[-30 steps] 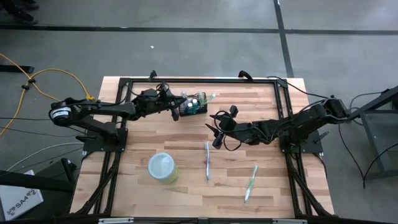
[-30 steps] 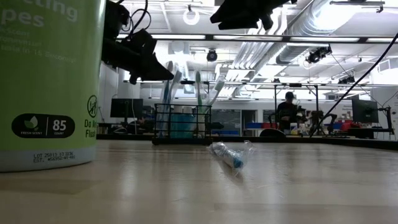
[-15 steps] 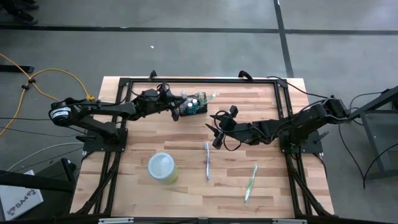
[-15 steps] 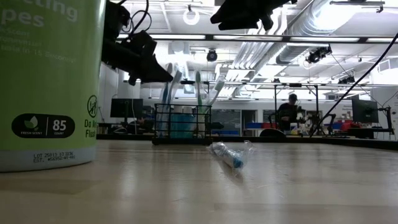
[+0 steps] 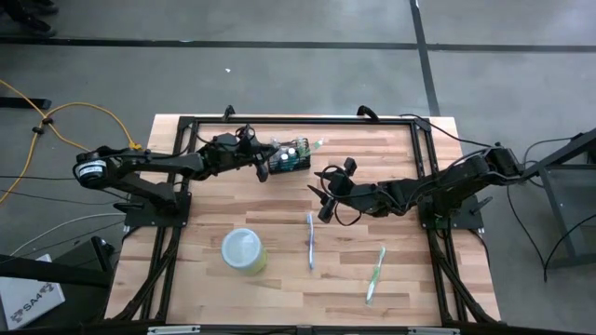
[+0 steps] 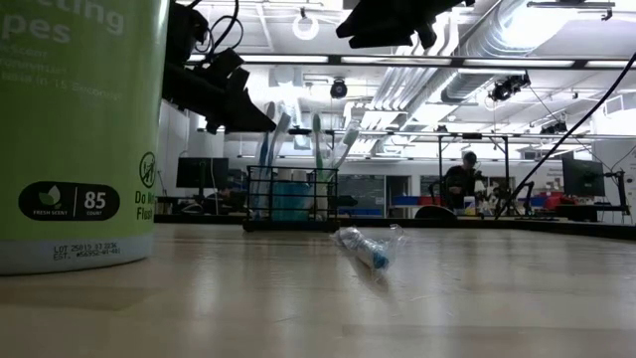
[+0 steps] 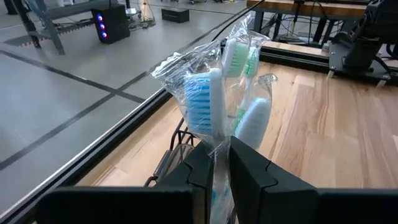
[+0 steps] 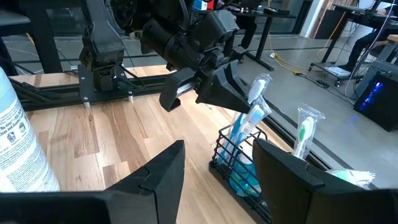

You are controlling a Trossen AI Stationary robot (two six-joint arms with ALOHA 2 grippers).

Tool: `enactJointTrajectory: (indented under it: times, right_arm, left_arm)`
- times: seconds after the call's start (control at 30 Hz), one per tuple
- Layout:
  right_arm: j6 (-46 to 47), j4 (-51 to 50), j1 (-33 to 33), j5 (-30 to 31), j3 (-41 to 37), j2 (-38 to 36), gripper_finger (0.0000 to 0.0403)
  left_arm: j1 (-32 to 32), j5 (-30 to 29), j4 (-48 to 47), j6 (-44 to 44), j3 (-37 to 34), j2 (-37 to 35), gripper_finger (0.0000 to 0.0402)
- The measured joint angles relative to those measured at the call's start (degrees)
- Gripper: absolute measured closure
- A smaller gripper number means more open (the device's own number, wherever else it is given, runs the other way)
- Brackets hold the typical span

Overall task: Pick & Place toothbrushing station
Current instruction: Put the bottom blue toothbrush into the black mesh mesh organizer

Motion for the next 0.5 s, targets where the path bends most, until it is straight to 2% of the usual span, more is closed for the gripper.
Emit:
enactJointTrajectory:
  times: [0.13,0.4,0.5]
  right_arm:
    - [0.00,0.01,0.00,0.00,0.00,0.00,0.0222]
    - [0.00,0.00,0.00,-0.02,0.00,0.00,0.0222]
    - [0.00,0.01,0.00,-0.02,0.00,0.00,0.0222]
  left_arm:
    - [0.00,-0.51,-0.07,0.29,0.00,0.00,0.0345]
    - [0.00,-1.07,-0.04,0.78,0.00,0.00,0.0234]
    - [-0.24,-1.09,0.05,1.61,0.00,-0.01,0.0213]
